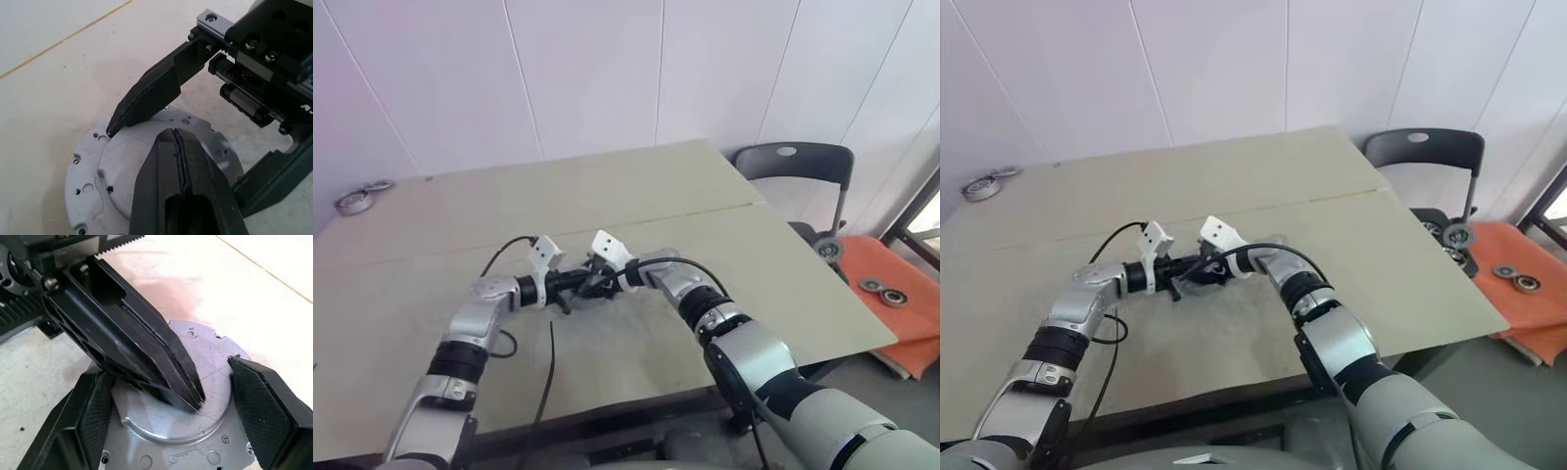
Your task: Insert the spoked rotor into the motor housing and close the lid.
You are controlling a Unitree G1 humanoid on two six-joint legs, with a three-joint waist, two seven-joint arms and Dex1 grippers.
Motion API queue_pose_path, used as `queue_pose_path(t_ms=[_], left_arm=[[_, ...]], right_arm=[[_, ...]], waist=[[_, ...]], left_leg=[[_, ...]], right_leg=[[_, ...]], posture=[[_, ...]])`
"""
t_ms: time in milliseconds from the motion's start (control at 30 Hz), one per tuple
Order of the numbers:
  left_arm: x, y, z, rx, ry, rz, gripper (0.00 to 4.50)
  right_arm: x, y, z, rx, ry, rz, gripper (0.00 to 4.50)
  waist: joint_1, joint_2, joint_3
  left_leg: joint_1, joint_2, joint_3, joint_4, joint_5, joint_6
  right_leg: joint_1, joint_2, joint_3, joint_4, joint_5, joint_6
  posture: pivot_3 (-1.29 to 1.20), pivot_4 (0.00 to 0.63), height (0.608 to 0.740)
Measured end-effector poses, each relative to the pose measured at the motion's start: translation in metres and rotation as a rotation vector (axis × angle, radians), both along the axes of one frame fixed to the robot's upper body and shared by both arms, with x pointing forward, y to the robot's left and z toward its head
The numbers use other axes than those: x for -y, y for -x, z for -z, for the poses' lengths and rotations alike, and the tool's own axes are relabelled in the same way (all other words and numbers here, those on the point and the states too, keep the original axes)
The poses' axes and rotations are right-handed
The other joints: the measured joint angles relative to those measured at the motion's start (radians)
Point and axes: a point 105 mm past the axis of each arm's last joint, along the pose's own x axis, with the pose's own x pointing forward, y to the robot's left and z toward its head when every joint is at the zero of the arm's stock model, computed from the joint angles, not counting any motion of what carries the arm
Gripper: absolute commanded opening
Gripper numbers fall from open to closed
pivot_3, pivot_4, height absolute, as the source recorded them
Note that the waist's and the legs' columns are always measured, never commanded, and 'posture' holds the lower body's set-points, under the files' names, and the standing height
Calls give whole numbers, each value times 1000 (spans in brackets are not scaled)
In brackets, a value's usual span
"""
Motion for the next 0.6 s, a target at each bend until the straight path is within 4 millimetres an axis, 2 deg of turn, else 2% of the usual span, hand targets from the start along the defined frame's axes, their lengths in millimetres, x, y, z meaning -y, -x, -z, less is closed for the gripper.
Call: queue_pose_path(t_ms=[367, 600], left_arm=[[-1, 1, 3, 19, -16, 8, 45], [2, 2, 0, 28, -13, 25, 45]], right_arm=[[1, 0, 1, -11, -6, 6, 3267], [5, 1, -3, -54, -25, -20, 3267]], waist=[[1, 2, -2], [7, -1, -3]], left_leg=[[0, 0, -1, 0, 0, 0], [-1, -3, -3, -1, 0, 0]], right_leg=[[0, 0, 0, 0, 0, 0], [-2, -2, 0, -2, 1, 1]], posture=[[0, 0, 740], [0, 0, 740]])
